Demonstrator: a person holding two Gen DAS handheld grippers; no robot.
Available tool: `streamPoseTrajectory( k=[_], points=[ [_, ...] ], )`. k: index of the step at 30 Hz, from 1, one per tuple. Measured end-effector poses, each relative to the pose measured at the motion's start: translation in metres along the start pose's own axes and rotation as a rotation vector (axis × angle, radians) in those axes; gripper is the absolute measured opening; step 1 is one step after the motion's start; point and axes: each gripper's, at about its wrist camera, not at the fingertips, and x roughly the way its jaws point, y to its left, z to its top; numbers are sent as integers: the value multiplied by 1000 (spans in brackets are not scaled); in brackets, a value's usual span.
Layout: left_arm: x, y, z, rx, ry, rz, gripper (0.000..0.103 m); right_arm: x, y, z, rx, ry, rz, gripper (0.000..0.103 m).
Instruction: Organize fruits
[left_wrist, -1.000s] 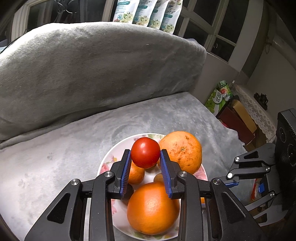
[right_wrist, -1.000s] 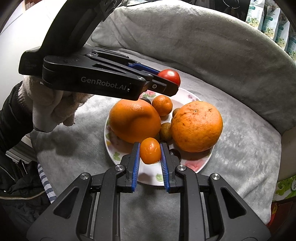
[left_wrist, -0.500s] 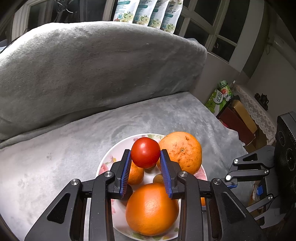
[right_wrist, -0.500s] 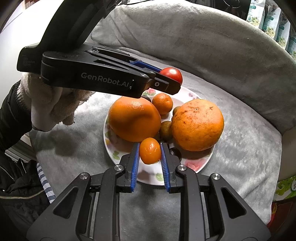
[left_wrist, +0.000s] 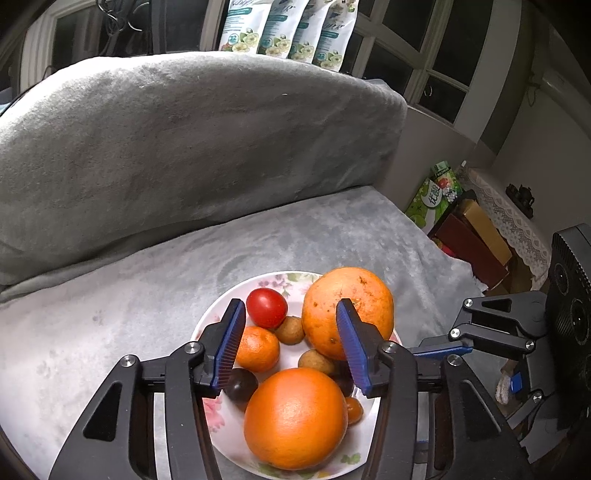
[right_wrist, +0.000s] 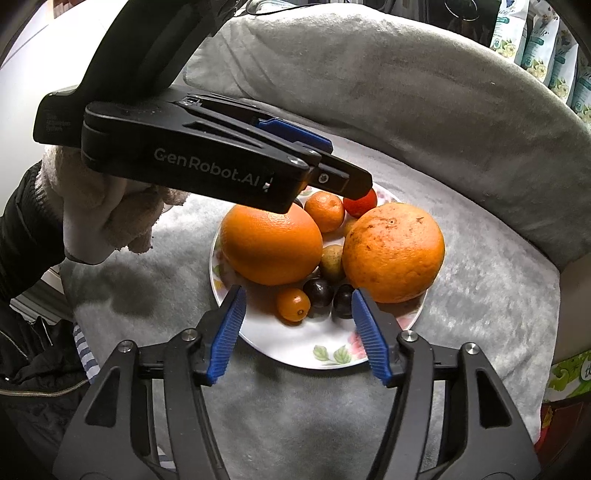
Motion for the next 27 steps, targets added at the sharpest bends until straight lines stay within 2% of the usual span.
streamPoseTrajectory(
  k=[2,5,8,10,14,27],
  points=[
    [0,0,0,-3,-2,0,59,0,1,0,-3,0,-4,63],
    [-2,1,1,-11,-6,3,61,-2,2,1,-7,-4,-10,73],
    [-4,1,0,-17,-12,9,68,-5,3,2,-2,-15,-17,79],
    [-6,1,0,-18,-14,11,68,-7,5,2,-2,-20,-19,85],
    [-9,1,0,-16,-22,27,74,-11,7,0,2,-31,-37,87],
    [-22,4,-1,-30,-48,51,74,-26,1,-9,106,-100,-165,91]
  ],
)
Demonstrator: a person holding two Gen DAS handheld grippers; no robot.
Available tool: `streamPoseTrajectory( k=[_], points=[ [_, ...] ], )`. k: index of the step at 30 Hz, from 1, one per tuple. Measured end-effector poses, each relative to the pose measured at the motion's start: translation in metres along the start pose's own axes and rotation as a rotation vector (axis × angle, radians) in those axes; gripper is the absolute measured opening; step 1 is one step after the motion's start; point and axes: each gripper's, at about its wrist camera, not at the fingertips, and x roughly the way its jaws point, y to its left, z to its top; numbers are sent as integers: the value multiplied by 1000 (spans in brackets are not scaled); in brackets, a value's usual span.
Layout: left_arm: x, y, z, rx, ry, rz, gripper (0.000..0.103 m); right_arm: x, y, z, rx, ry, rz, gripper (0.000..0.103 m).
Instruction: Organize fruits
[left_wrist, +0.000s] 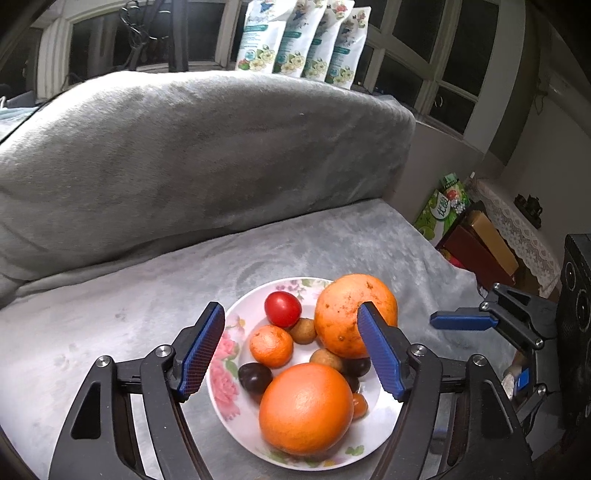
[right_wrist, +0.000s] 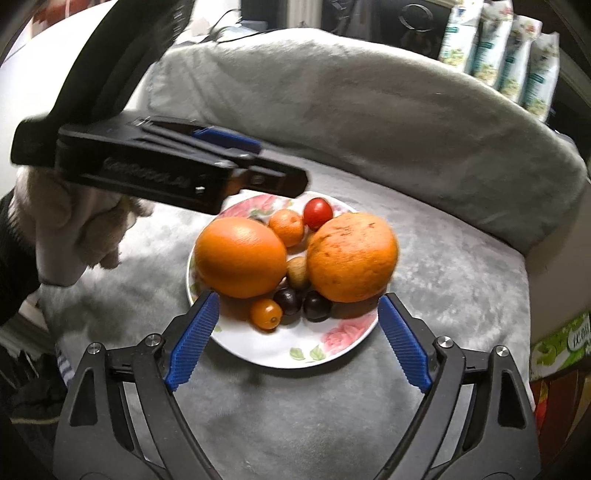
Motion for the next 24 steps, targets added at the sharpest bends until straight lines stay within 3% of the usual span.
streamPoseTrajectory(
  k=[12,24],
  points=[
    [-22,15,-12,-43,-34,20,75,-14,0,-2,95,-88,-195,97],
    [-62,21,-39,-72,-101,74,75,-35,3,-2,179,-175,-254,100]
  ],
)
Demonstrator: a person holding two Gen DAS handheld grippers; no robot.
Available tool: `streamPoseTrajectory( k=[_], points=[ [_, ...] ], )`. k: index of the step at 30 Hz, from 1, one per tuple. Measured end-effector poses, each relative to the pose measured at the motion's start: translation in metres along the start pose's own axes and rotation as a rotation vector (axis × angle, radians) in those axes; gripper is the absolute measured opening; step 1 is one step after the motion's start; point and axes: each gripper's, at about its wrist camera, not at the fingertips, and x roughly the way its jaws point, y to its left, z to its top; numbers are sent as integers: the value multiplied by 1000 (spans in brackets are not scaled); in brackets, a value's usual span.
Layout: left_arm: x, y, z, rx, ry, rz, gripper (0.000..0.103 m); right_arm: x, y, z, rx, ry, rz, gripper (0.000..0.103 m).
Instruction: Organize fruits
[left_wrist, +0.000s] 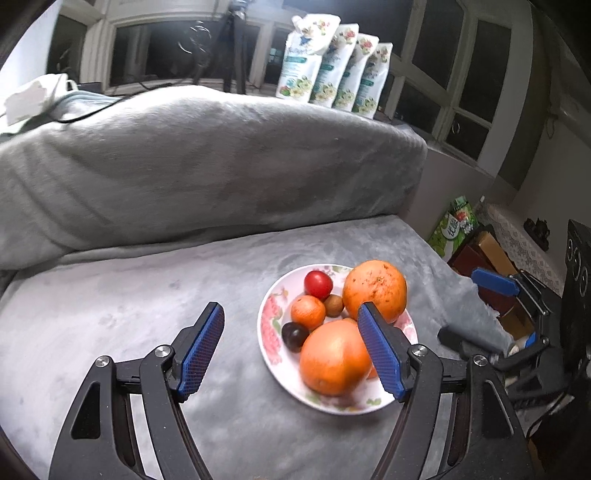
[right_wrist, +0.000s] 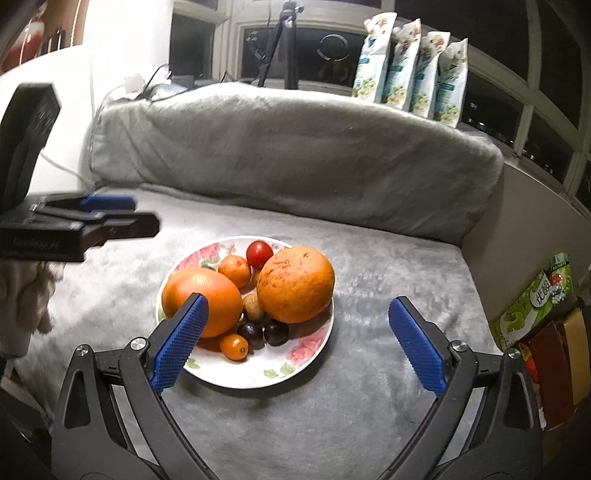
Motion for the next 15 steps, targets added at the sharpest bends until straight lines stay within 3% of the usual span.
streamPoseTrajectory(
  k=[9,15],
  points=[
    [-37,-1,-17,-27,-95,48,75,-15,2,0,69,-74,-17,103],
    [-60,-3,-31,-46,-159,100,81,-26,0,-3,98,-116,-82,103]
  ],
)
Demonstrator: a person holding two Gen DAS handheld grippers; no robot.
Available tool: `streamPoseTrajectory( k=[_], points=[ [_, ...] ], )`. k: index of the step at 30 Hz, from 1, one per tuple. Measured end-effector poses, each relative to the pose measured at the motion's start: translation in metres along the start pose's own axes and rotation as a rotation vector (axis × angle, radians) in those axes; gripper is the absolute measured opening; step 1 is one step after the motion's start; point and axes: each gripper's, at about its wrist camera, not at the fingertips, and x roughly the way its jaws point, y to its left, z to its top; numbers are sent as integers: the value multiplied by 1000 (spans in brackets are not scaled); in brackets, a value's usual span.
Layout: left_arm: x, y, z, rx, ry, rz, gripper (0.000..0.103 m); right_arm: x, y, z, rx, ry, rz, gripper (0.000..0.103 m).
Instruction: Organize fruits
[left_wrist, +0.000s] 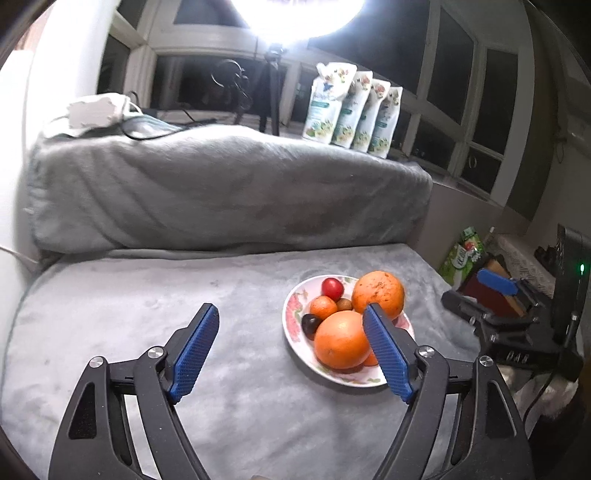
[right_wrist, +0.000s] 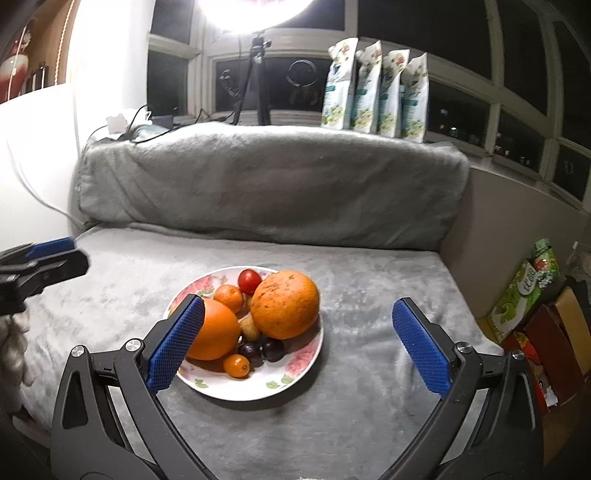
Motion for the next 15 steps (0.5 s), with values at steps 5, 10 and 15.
streamPoseTrajectory(
  k=[5,10,15],
  points=[
    [-14,-6,-11,48,-28,63,81,-12,-4,1,34,-51,-48,103],
    [-20,-10,-21,70,-41,92,81,-16,-6,0,49,-71,-55,103],
    [-24,-13,-23,75,-46,110,81,-17,-6,0,49,-78,-56,103]
  ],
)
